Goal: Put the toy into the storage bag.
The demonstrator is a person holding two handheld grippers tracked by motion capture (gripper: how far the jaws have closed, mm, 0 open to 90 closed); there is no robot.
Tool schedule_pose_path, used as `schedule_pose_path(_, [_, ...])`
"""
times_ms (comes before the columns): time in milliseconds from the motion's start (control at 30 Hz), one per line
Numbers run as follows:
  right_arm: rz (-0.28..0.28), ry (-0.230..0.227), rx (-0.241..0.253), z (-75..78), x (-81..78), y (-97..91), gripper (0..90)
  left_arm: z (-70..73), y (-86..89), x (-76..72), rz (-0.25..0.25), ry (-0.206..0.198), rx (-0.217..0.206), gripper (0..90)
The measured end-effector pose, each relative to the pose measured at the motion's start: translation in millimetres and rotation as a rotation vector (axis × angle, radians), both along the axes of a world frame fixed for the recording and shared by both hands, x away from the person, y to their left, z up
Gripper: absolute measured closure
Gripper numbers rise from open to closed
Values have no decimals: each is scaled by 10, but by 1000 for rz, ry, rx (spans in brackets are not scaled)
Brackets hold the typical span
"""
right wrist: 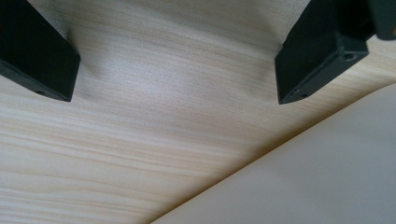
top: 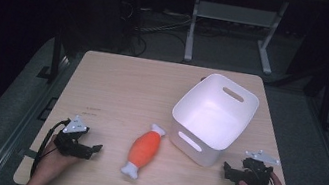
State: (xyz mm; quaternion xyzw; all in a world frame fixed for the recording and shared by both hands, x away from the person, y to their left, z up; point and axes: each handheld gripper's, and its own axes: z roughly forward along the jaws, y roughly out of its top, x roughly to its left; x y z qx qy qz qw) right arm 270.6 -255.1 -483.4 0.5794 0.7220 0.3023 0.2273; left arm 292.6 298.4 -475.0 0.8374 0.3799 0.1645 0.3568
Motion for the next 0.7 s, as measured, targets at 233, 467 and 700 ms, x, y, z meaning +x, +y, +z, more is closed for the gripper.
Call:
schedule_pose_path(233, [0, 0, 0, 0, 0, 0, 0, 0, -2, 0, 0, 0, 0, 121])
schedule_pose_path(467, [0, 0, 0, 0, 0, 0, 0, 0, -9, -3, 12, -3, -1, 128])
schedule_pose_path(700, [0, 0, 0, 0, 1, 0, 0, 7, -17, 0, 19, 0, 0, 133])
